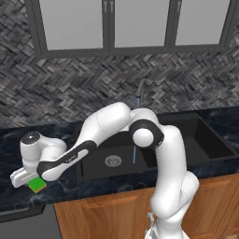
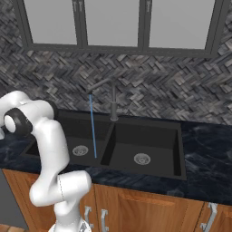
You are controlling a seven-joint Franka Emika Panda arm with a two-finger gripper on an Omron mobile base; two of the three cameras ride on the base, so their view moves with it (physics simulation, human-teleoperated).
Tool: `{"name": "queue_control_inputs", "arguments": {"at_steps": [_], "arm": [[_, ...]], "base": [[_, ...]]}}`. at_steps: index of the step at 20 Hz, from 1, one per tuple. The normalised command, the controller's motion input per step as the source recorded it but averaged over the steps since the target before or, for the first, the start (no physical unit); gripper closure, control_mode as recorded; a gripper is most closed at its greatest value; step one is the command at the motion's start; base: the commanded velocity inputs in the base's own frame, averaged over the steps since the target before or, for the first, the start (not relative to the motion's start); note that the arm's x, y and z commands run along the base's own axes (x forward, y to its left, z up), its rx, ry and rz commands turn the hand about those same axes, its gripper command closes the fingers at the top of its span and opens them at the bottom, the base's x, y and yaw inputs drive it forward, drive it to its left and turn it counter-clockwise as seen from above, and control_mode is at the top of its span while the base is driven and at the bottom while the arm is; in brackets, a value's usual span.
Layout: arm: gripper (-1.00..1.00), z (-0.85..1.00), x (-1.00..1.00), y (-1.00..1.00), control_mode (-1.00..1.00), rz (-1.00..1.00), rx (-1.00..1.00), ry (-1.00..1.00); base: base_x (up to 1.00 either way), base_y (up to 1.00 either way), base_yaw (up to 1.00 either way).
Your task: Soak the sponge with water for a few seconds and then drop it inside the sink.
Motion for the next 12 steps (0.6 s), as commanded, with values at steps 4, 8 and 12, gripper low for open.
{"name": "queue_control_inputs", "arguments": {"at_steps": [4, 8, 12], "arm": [[-1.0, -0.03, 0.1, 0.01, -1.0, 0.0, 0.0, 0.0], [-1.0, -0.05, 0.16, 0.0, -1.0, 0.0, 0.0, 0.0], [-1.0, -0.08, 0.14, 0.01, -1.0, 0.0, 0.0, 0.0]], "base": [[0.0, 0.0, 0.0], [0.0, 0.0, 0.0], [0.0, 0.0, 0.0]]}}
